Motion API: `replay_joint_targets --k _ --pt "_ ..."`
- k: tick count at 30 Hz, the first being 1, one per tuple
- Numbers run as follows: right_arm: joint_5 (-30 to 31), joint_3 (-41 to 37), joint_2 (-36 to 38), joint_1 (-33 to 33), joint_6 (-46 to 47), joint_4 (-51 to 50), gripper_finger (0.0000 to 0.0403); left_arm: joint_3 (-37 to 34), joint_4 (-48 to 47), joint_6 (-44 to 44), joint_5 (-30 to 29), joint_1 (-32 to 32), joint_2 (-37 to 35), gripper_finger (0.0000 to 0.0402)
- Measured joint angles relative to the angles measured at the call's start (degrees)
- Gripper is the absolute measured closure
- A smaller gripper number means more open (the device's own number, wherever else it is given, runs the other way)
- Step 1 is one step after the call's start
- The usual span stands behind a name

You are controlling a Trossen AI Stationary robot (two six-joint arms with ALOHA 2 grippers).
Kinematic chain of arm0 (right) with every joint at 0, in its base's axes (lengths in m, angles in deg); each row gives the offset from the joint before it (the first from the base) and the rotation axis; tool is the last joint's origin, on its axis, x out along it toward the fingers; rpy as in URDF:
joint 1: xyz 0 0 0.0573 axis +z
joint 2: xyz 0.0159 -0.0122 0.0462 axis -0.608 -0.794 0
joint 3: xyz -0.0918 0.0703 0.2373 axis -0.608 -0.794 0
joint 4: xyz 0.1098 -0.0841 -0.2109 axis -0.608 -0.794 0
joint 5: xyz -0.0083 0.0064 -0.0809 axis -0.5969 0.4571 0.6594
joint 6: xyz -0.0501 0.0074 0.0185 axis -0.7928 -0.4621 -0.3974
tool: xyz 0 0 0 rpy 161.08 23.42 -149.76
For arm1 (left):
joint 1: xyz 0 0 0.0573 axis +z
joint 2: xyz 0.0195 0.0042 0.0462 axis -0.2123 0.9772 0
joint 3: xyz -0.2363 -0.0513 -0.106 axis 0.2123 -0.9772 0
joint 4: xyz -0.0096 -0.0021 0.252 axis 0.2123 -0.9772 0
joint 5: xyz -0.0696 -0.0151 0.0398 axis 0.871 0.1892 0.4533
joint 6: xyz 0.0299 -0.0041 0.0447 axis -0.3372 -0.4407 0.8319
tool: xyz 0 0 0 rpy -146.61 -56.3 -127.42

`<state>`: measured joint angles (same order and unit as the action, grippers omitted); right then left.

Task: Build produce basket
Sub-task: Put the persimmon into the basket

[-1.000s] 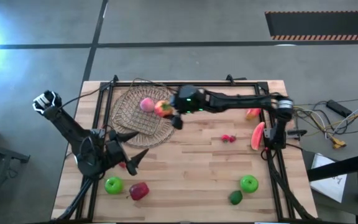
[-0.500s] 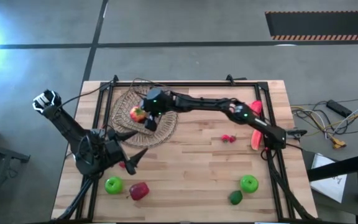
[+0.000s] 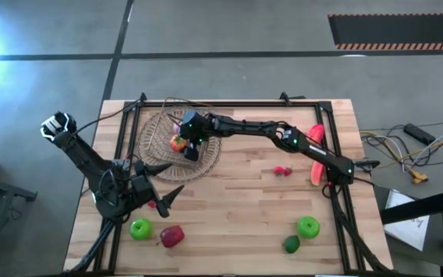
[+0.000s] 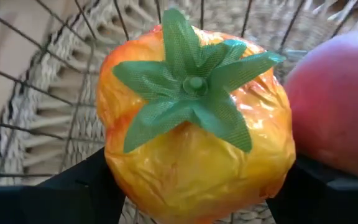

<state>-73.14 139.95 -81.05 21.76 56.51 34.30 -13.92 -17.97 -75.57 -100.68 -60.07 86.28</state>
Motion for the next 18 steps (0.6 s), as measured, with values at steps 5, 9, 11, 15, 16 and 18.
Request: replay_joint_targets --k 5,9,11,15,16,18 --pt "0.0 -0.5 -0.2 0.0 -1.1 -0.8 0.011 0.0 0.0 0.2 0.0 0.0 0.0 0.0033" --pt "0.0 -0.6 -0.2 0.0 -1.9 -0.7 0.009 0.0 0.0 0.2 0.0 0.0 0.0 0.0033" --pt "0.0 -0.6 -0.2 0.0 -2.4 -0.8 0.0077 0.0 0.0 0.2 0.0 0.0 0.0 0.0033" --pt "0.1 -0.6 -0.2 0.0 -2.5 -0.7 0.0046 0.0 0.0 0.3 0.0 0.0 0.0 0.0033" --pt "0.1 -0.6 -0.2 0.0 -2.5 -0.6 0.0039 0.0 0.0 0.4 0.0 0.0 0.0 0.0033" --pt "0.1 -0.6 -0.2 0.0 -2.5 -0.4 0.0029 0.0 0.0 0.4 0.0 0.0 0.0 0.0033"
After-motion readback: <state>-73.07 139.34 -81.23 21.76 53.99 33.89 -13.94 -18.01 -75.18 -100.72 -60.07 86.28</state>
